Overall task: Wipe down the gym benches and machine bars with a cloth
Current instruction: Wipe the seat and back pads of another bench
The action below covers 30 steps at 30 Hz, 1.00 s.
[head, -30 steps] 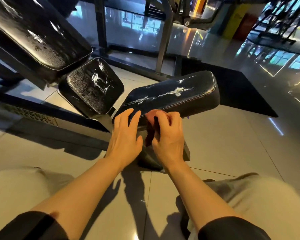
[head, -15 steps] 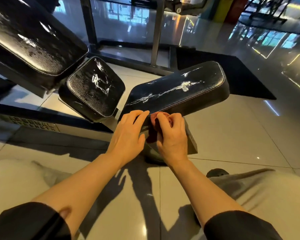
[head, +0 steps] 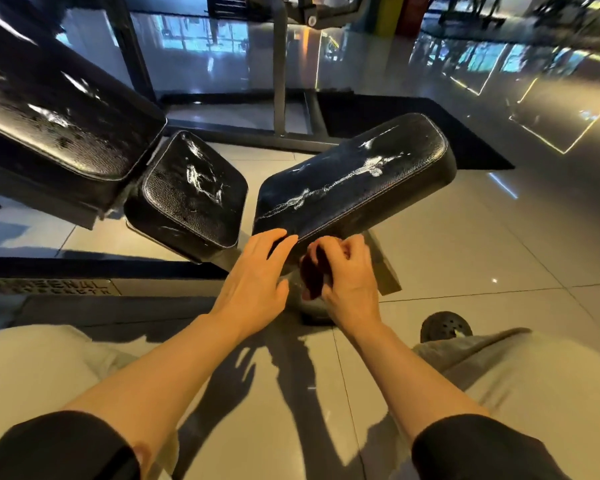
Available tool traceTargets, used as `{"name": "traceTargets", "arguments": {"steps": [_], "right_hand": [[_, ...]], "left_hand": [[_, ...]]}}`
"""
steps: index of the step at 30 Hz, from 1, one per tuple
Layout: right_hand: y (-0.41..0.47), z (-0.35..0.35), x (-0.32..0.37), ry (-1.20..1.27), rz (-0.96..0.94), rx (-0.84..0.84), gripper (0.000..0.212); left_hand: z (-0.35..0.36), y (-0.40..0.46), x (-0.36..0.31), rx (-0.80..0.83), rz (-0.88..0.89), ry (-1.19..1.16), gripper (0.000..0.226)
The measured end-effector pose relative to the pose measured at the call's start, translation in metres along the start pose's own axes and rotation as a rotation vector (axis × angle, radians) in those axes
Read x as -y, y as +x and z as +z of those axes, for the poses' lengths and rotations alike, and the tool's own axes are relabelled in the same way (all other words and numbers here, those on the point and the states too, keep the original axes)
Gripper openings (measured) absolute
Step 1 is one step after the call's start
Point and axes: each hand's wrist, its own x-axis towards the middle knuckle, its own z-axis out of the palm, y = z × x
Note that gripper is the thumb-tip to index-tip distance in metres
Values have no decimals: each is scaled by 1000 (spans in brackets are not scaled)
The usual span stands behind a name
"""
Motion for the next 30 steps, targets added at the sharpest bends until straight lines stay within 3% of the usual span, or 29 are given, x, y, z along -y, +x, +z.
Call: {"name": "traceTargets", "arguments": {"steps": [2,7,9,14,21,27,30], "right_hand": [[-6,4,7,3,-24,-37,52],[19,-19,17,198,438,-587,42],[24,-19,17,169,442,-532,41],[-8,11,42,137,266,-126,44],[32,-28,63,150,554,-578,42],[20,12,66,178,562,-475,43],[2,38,75,299,554,-326,46]], "left_hand": [[-1,-1,5,26,20,-18,68],[-3,1,14,104,77,-79,74],[-4,2,18,135,93,-75,76],[-14,0,29,197,181,-73,76],[-20,5,39,156,239,-111,72],[-11,2,32,145,232,-141,72],[-11,-2,34,141,224,-142,71]]}}
